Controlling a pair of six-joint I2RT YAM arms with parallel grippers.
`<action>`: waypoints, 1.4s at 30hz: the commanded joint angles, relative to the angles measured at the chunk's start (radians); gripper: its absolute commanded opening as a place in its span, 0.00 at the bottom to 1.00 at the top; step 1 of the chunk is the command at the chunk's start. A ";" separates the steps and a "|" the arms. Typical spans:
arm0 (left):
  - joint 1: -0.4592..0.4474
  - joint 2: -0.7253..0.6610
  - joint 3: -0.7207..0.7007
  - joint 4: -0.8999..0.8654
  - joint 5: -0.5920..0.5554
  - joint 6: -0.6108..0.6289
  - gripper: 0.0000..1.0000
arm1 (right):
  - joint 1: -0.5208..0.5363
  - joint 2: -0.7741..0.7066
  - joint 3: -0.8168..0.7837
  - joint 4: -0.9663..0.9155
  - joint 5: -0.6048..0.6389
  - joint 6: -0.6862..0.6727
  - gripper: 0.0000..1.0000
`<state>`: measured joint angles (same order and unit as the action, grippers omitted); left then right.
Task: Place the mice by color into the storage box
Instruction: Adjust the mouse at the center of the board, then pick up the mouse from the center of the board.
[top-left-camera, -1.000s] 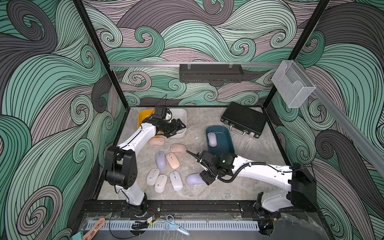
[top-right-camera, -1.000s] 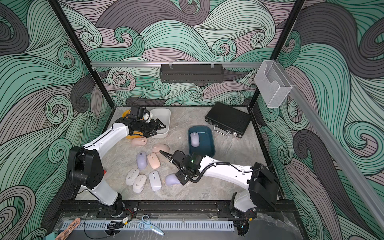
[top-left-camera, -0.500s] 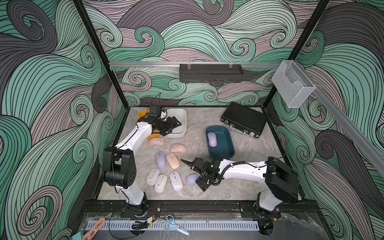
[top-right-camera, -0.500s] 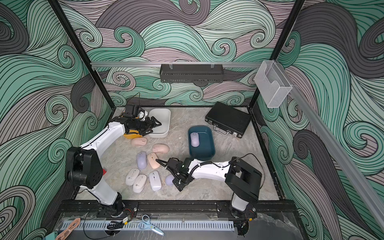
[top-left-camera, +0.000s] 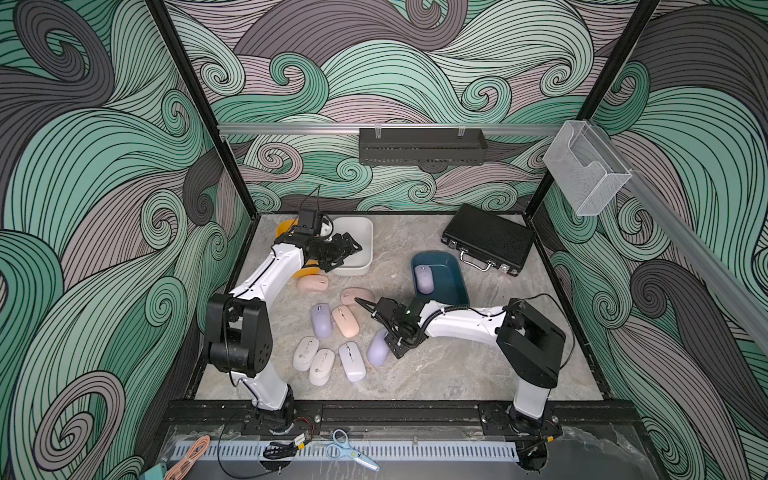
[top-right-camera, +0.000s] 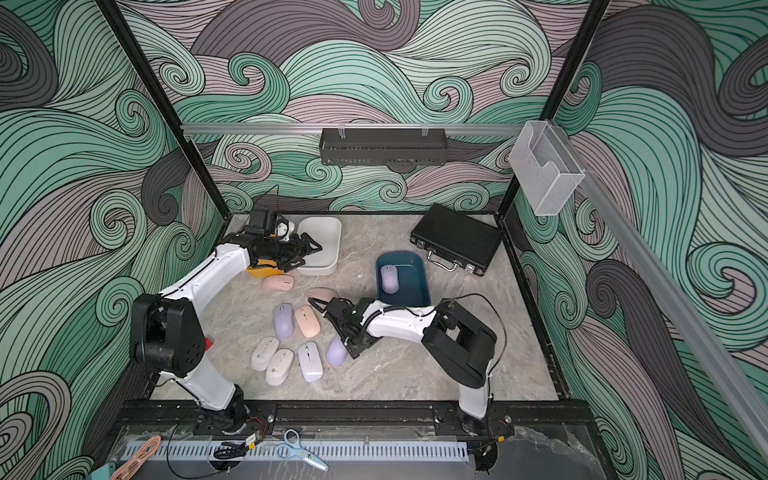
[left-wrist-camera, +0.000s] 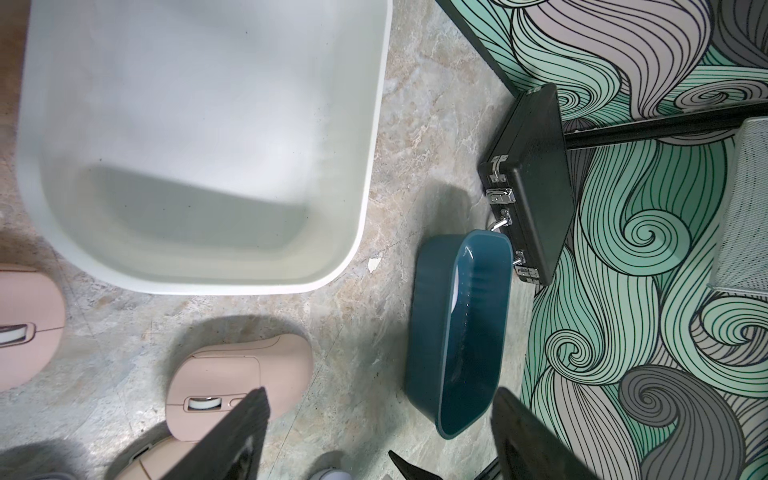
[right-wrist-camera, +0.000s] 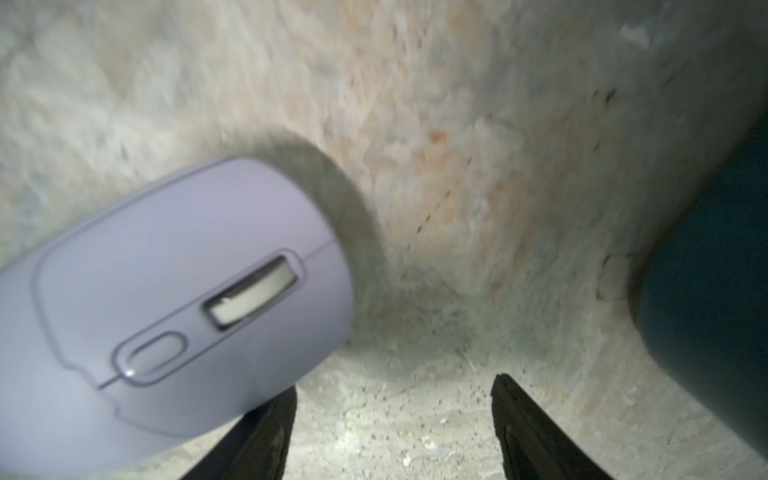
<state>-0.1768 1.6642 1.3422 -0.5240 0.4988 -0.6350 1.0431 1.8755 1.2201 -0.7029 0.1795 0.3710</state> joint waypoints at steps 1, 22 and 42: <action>0.008 -0.047 0.036 -0.024 -0.035 0.032 0.82 | -0.018 0.035 0.072 -0.042 0.067 0.006 0.74; 0.131 -0.198 -0.016 -0.034 -0.281 -0.034 0.83 | 0.064 0.176 0.429 -0.277 -0.046 0.342 0.80; 0.136 -0.189 -0.025 -0.010 -0.224 -0.051 0.83 | 0.065 0.145 0.256 -0.248 -0.066 0.269 0.89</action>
<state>-0.0479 1.4792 1.3231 -0.5385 0.2501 -0.6773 1.1114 2.0777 1.5108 -0.9455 0.1226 0.6460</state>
